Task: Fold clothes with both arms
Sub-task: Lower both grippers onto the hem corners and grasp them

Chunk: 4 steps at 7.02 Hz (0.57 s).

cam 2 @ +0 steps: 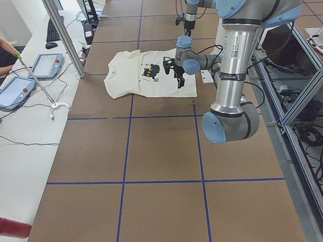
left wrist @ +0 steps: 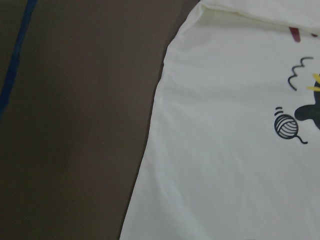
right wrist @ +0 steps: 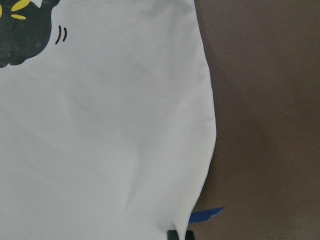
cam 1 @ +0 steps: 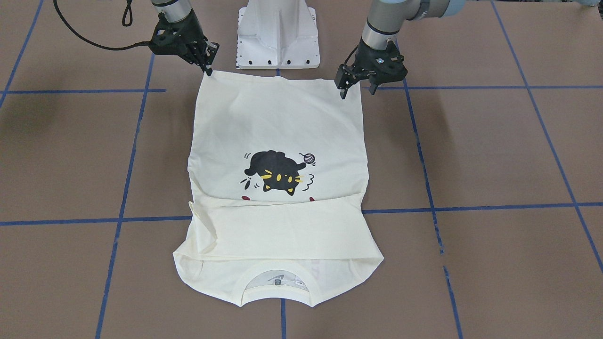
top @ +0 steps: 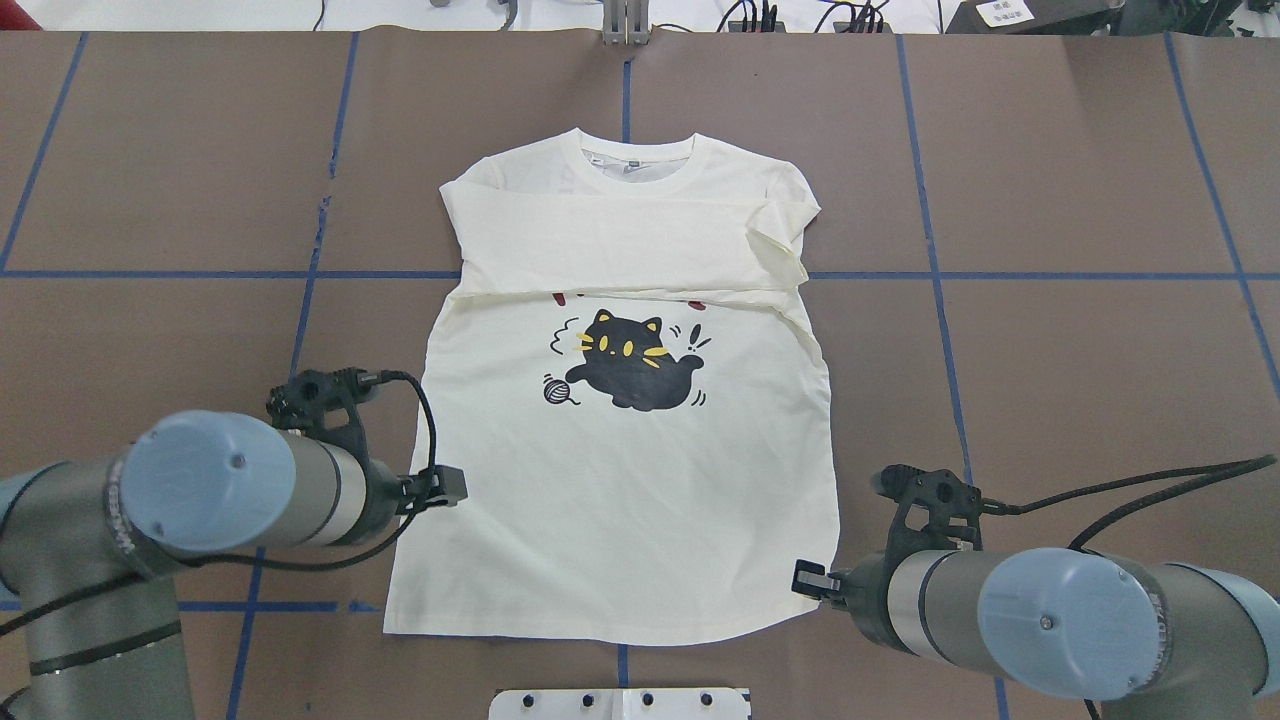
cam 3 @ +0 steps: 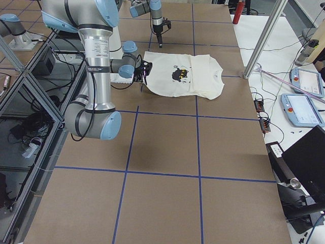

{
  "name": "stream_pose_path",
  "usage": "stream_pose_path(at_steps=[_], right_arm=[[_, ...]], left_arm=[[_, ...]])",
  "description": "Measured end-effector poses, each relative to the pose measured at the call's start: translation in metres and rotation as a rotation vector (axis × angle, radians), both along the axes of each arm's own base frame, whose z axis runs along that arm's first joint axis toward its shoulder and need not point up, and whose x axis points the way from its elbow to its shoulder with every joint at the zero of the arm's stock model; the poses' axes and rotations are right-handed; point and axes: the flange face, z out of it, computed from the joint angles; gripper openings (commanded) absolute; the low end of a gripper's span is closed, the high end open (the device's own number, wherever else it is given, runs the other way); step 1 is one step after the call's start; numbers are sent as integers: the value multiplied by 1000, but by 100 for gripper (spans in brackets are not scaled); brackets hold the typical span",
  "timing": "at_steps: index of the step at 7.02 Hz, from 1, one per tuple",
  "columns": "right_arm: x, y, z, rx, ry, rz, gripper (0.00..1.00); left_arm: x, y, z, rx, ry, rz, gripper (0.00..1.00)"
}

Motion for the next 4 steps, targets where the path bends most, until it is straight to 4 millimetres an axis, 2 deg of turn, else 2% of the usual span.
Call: stream_pose_path(at_steps=[2,4], right_arm=[[2,-4,-4,-1,-9,4,0],[1,-4,-5,-1,-12,4,0]], left_arm=[[25,35,16,-49,-32,11,87],[38,50,35,-71,-73,24,77]])
